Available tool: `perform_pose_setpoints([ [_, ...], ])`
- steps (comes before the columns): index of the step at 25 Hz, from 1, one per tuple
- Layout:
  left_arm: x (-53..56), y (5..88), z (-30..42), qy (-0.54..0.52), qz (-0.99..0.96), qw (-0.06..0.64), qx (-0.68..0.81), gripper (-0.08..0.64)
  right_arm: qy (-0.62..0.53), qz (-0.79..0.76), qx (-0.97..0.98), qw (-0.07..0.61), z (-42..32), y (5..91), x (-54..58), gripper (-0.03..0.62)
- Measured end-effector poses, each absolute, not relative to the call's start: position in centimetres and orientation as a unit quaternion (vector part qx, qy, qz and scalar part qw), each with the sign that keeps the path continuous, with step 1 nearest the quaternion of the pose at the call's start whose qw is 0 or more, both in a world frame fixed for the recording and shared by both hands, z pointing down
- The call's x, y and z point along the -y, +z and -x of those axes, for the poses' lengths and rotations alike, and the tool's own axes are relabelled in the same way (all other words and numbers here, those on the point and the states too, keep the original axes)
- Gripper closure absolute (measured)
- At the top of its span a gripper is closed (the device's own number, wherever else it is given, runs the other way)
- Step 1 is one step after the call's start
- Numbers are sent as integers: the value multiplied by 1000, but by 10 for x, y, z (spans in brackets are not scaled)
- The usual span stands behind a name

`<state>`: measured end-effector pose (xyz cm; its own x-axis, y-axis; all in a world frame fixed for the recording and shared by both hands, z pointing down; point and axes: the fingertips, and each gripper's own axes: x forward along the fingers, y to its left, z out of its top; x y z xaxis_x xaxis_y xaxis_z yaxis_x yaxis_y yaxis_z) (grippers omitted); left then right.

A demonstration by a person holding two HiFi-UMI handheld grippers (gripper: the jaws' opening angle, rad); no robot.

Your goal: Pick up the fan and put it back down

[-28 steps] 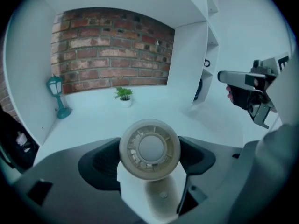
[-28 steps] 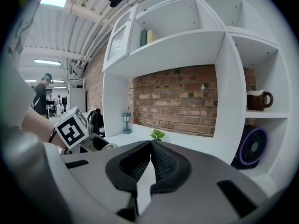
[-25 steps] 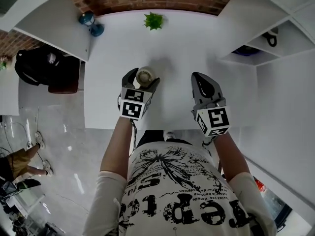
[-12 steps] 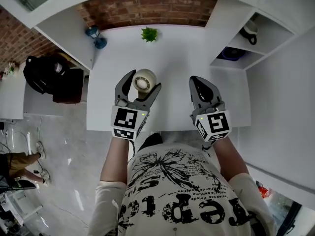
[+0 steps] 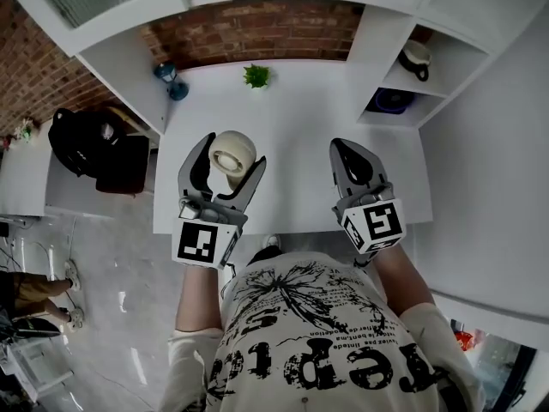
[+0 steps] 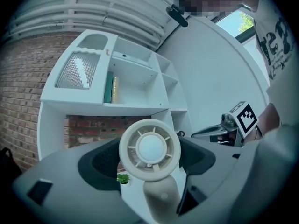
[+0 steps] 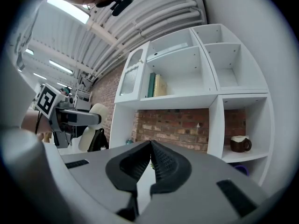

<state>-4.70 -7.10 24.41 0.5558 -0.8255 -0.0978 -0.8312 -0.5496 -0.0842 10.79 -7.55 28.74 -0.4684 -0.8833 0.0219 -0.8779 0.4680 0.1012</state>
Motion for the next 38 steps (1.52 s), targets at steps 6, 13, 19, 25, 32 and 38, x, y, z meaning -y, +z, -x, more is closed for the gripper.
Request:
perform_pose_setpoints([
  [6,72,253,53,-13,880,63,-471,176,-33,-518,854,33,-105,286,74,577],
  [13,89,270,59,-41,882,57,-467,176,-24,-522,852,42,-95,296,83,577],
  [19,121,312,71,-84,878,13,-471,176,-7,-523,850,58,-83,315,105,577],
  [25,157,378,81,-148,872,-59,-462,176,16,-522,849,77,-67,338,132,578],
  [32,193,458,76,-201,859,-127,-453,176,43,-519,849,94,-62,378,160,578],
  [38,205,529,72,-263,841,-186,-435,176,68,-528,840,106,-64,411,174,577],
])
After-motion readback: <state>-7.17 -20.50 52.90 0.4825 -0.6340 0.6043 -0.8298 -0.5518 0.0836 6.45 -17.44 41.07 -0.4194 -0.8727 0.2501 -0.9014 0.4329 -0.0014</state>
